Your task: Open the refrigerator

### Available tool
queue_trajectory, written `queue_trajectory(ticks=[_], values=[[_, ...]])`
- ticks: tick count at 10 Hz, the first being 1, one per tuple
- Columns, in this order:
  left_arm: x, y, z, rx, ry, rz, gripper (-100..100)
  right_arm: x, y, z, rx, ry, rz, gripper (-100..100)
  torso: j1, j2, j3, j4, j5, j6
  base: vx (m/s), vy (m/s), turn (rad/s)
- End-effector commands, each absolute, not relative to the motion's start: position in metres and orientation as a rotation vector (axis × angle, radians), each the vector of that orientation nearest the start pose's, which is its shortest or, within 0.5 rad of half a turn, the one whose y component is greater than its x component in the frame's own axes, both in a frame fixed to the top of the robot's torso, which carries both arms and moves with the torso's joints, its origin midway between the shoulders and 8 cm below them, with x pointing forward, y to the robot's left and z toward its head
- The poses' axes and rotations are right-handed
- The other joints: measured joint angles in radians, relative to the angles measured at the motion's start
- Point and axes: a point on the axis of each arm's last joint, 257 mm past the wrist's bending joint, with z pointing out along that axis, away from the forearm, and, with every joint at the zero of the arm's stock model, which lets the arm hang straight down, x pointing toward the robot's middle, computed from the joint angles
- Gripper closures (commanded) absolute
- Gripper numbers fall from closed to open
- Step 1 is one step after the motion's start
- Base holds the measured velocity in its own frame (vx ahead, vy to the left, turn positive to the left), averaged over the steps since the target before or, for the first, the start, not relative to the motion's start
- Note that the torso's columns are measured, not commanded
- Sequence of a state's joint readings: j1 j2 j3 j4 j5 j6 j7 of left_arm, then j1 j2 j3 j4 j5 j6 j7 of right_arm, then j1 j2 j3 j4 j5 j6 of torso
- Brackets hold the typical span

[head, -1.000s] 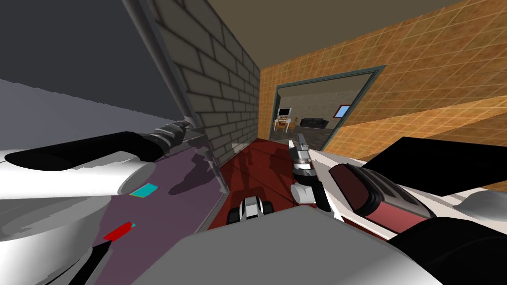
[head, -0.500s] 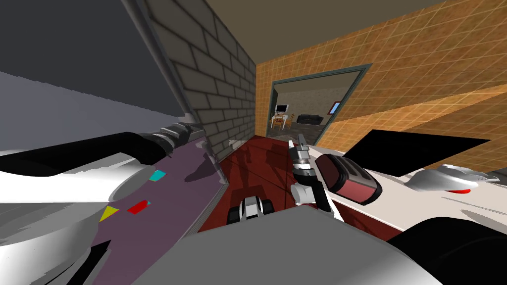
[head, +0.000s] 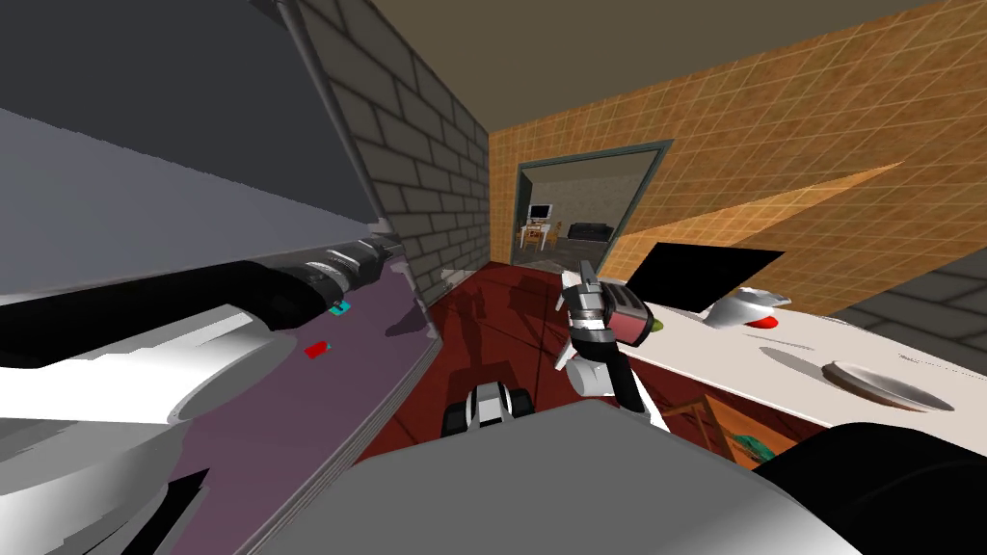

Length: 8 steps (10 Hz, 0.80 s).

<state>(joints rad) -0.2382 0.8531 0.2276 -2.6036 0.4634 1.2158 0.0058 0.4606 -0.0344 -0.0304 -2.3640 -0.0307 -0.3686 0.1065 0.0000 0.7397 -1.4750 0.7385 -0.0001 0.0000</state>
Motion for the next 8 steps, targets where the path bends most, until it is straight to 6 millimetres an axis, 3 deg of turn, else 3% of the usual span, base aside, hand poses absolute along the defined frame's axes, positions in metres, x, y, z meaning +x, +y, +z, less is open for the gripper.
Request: queue_trajectory(ticks=[1, 2, 8], values=[[0.442, 0.249, 0.100, -0.639, 1.534, -0.832, 100, 0.349, -0.284, 0.050, 0.616, 0.654, 1.206, 0, 0.000, 0.000, 0.000, 0.000, 0.000, 0.000, -0.177, -0.037, -0.017], [0.448, 0.256, 0.096, -0.663, 1.539, -0.826, -100, 0.349, -0.284, 0.050, 0.616, 0.655, 1.206, 0, 0.003, -0.011, -0.006, -0.003, 0.001, 0.000, -0.029, -0.001, -0.002], [0.473, 0.288, 0.081, -0.755, 1.545, -0.788, -100, 0.349, -0.284, 0.050, 0.616, 0.655, 1.206, 0, 0.001, 0.000, 0.000, 0.000, 0.000, 0.000, 0.066, 0.041, -0.018]])
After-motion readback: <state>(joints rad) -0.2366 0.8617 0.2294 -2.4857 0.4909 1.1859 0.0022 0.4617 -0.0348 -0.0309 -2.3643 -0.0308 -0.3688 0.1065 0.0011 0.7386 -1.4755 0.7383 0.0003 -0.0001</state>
